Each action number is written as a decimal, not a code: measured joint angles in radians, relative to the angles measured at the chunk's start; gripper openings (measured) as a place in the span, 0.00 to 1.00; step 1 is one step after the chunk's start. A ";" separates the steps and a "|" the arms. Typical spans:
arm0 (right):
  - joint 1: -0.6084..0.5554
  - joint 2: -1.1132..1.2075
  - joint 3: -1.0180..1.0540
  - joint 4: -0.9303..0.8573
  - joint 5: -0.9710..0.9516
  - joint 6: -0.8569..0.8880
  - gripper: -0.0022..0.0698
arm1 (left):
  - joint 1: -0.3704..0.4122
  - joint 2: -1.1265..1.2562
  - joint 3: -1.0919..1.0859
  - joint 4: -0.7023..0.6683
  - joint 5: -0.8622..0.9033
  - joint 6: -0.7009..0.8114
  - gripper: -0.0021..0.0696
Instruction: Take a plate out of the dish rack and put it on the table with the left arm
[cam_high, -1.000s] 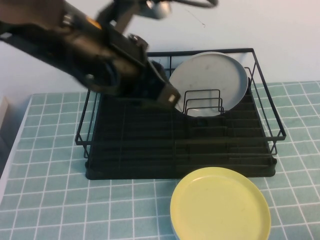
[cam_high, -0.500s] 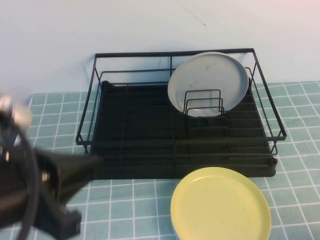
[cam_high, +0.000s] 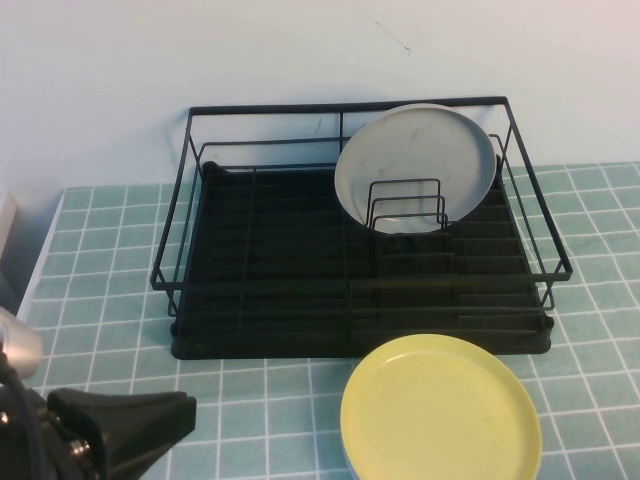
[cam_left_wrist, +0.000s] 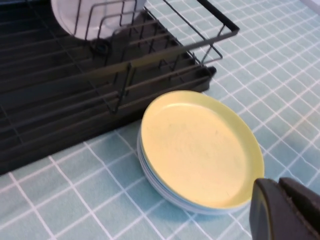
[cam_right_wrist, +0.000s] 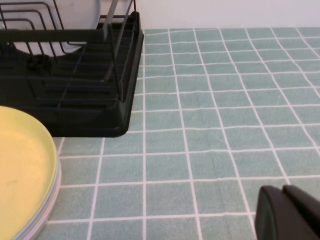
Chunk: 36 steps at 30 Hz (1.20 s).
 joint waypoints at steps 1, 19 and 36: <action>0.000 0.000 0.000 0.000 0.000 0.000 0.03 | 0.000 0.000 0.000 -0.002 0.009 0.000 0.03; 0.000 0.000 0.000 0.000 0.000 0.000 0.03 | 0.067 -0.242 0.135 0.320 -0.058 -0.027 0.03; 0.000 0.000 0.000 0.000 0.000 0.000 0.03 | 0.536 -0.642 0.607 0.483 -0.237 -0.306 0.03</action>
